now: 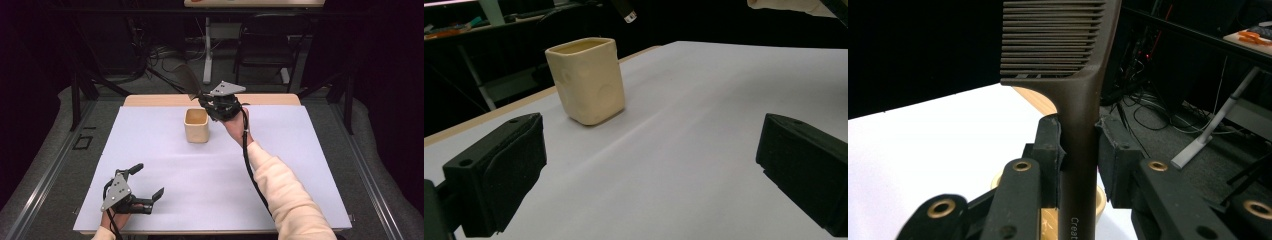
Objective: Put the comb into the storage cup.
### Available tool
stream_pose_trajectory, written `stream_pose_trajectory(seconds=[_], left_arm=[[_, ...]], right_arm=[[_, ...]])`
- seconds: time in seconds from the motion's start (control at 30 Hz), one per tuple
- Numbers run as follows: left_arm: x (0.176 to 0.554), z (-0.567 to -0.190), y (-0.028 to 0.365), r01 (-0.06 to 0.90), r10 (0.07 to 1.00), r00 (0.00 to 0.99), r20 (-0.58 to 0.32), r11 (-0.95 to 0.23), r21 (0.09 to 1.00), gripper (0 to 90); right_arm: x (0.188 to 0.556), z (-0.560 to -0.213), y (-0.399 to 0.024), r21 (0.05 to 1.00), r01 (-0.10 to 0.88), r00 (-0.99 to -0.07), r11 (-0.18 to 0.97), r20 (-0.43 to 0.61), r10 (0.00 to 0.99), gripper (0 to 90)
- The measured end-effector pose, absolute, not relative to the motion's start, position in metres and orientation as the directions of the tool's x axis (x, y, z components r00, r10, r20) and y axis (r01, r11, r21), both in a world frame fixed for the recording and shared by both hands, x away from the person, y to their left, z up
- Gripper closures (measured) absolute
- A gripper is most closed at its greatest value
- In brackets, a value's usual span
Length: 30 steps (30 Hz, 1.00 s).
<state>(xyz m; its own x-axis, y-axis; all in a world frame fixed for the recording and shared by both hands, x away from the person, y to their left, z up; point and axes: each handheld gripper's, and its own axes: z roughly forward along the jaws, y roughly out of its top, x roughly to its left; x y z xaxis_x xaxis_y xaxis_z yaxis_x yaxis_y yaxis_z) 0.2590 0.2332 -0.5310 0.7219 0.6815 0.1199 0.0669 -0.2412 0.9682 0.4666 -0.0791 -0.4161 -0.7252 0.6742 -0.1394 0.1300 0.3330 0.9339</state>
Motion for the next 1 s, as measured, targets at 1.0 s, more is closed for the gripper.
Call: stream_pose_trajectory(seconds=[1.0], left_arm=[[0.258, -0.531, 0.234, 0.064, 0.681, 0.723, 0.117, -0.234, 0.970, 0.0]], right_arm=[[0.472, -0.407, -0.060, 0.941, 0.070, -0.743, 0.331, -0.172, 0.646, 72.4]])
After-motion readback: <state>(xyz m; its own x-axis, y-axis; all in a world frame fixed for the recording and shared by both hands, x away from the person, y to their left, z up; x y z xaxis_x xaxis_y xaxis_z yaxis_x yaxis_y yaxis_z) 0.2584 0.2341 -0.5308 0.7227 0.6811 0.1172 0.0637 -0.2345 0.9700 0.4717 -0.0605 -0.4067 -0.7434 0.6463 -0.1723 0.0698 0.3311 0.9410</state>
